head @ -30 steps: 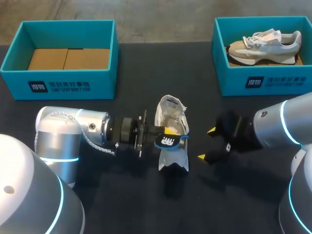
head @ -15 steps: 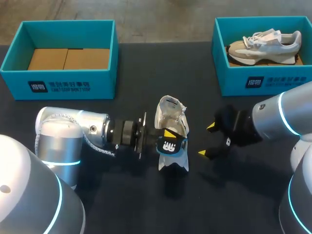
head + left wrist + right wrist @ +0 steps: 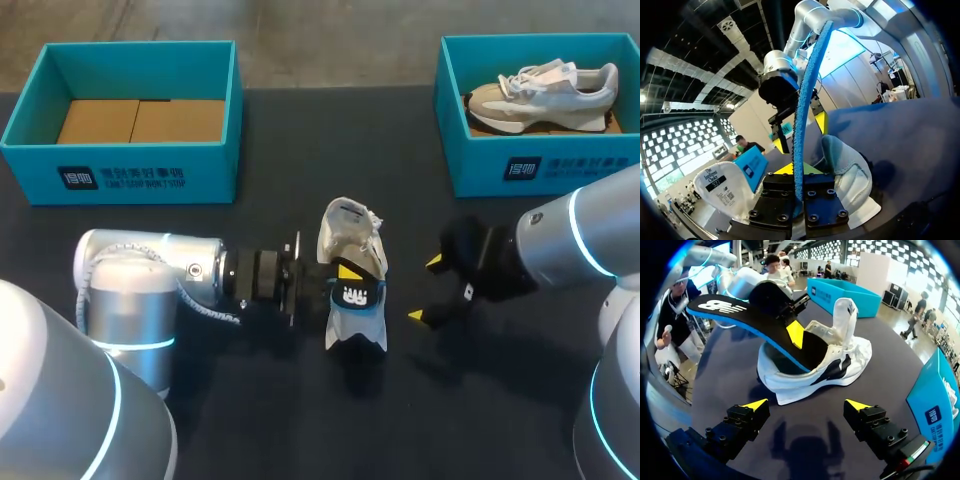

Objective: Take the shoe out of the shoebox, open the shoe tongue, remove and reinsert the insole, then place the shoe into the shoebox

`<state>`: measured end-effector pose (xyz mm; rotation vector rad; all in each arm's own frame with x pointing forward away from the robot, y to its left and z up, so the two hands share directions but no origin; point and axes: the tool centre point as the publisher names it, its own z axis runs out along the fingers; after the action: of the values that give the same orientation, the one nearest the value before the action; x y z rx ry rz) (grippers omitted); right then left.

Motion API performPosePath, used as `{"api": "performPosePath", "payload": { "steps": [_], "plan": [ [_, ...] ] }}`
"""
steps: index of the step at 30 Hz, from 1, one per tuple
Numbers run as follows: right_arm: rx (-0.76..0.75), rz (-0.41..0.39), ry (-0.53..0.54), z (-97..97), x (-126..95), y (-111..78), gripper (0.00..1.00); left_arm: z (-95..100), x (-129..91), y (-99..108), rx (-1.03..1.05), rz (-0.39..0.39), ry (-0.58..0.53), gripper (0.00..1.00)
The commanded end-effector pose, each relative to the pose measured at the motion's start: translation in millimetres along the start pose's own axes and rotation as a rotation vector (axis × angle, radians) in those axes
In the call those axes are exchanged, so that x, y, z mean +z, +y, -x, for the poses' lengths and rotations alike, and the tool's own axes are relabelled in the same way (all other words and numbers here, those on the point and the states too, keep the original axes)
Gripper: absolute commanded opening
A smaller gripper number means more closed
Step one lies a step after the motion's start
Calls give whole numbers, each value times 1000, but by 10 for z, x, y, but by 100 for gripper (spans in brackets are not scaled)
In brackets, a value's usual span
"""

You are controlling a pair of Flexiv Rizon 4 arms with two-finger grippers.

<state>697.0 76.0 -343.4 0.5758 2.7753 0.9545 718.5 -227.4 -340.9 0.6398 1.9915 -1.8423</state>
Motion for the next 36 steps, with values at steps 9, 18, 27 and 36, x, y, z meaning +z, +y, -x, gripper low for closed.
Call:
{"api": "performPosePath", "payload": {
  "steps": [9,18,27,36],
  "plan": [
    [3,-9,-2,-9,30,7,100,30,-8,-89,-1,-12,-40,43],
    [0,-17,-6,-15,1,18,100,53,-19,-208,17,-33,-44,43],
    [-2,0,-35,16,-165,75,100,49,-23,-287,25,-53,-37,5],
    [-40,-44,-20,76,-232,157,100,45,-6,-192,11,-71,-39,0]
  ]
}}
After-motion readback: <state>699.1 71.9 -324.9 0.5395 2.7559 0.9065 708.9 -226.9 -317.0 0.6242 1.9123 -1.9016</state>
